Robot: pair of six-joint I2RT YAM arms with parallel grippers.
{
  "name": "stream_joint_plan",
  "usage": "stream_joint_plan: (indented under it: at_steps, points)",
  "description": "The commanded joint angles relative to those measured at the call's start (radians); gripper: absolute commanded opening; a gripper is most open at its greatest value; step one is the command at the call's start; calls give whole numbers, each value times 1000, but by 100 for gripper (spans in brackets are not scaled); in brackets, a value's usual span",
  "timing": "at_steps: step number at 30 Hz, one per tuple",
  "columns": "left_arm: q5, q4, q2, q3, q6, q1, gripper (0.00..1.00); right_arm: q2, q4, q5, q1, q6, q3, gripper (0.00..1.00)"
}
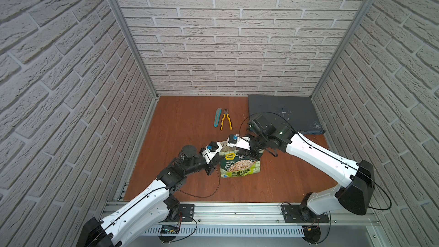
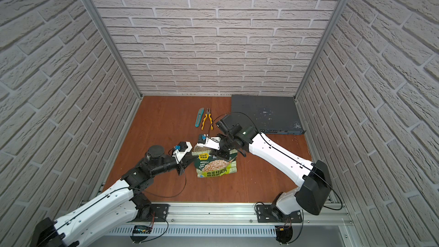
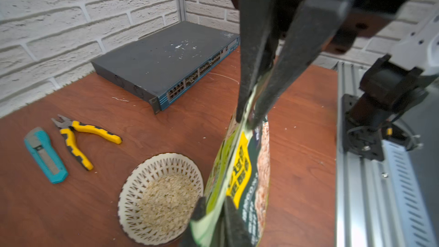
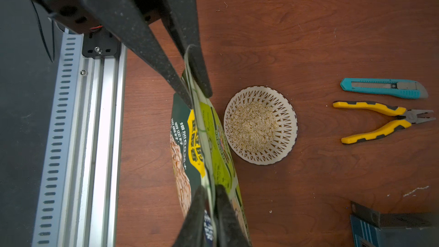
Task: Pour the oats into the breakfast bowl
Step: Close the oats bag at the center of the board.
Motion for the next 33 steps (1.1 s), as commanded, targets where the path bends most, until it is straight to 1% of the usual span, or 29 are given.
stream_joint_plan:
  at_steps: [1, 2, 3, 4, 5, 6, 8, 10, 11, 12, 13, 16, 18, 19, 20, 21, 23, 26, 27, 28, 29, 30, 31, 32, 33]
  points:
    - [-14, 82, -12, -9, -17, 1, 4, 15, 8, -23, 10, -9, 26, 4]
    - [-13, 87, -12, -10, -19, 0, 1, 14, 10, -22, 11, -9, 25, 3]
    - [-11, 93, -13, -12, -19, 1, 0, 13, 14, -25, 10, -7, 24, 3]
    - [-9, 98, -12, -13, -21, 1, 0, 13, 23, -29, 12, -2, 25, 7]
    - [-7, 102, -12, -15, -22, 0, 0, 13, 31, -35, 12, 0, 25, 15]
    - [-6, 109, -12, -17, -23, 0, 0, 14, 37, -42, 13, 2, 24, 18]
    - [-4, 125, -13, -21, -26, 2, 0, 18, 51, -54, 15, 5, 24, 21]
    - [0, 143, -14, -27, -29, 0, 0, 30, 58, -60, 19, 7, 29, 20]
    - [3, 151, -15, -30, -32, 1, 0, 38, 56, -62, 21, 6, 34, 16]
    - [5, 157, -14, -32, -34, 3, 0, 45, 53, -65, 22, 4, 40, 6]
    - [8, 162, -15, -33, -33, 3, 0, 51, 48, -68, 23, 3, 45, 4]
    - [11, 167, -13, -35, -34, 3, 0, 57, 57, -79, 27, 5, 49, 4]
    - [16, 173, -12, -36, -34, 4, 0, 58, 82, -96, 27, 17, 44, 14]
    - [21, 178, -11, -38, -34, 5, 0, 62, 94, -108, 28, 24, 42, 17]
    - [25, 182, -10, -40, -34, 6, 0, 67, 101, -116, 29, 26, 44, 17]
    - [27, 183, -11, -41, -33, 6, 0, 73, 104, -118, 29, 28, 47, 16]
    - [32, 186, -11, -43, -34, 6, 0, 85, 104, -122, 33, 28, 53, 5]
    - [38, 186, -12, -44, -32, 8, 0, 95, 103, -129, 36, 26, 58, 3]
    - [39, 186, -12, -43, -32, 7, 0, 96, 110, -127, 37, 32, 57, 5]
    - [40, 187, -10, -44, -32, 7, 0, 97, 119, -129, 37, 38, 58, 12]
    - [42, 188, -9, -44, -32, 7, 0, 98, 126, -135, 38, 42, 58, 16]
    - [43, 188, -9, -44, -33, 7, 0, 98, 134, -140, 39, 47, 57, 17]
    - [44, 189, -9, -44, -33, 7, 0, 101, 144, -148, 41, 52, 57, 17]
    - [45, 189, -9, -44, -31, 7, 0, 104, 151, -154, 43, 56, 57, 14]
    - [45, 189, -7, -44, -32, 7, 0, 107, 155, -161, 45, 56, 59, 7]
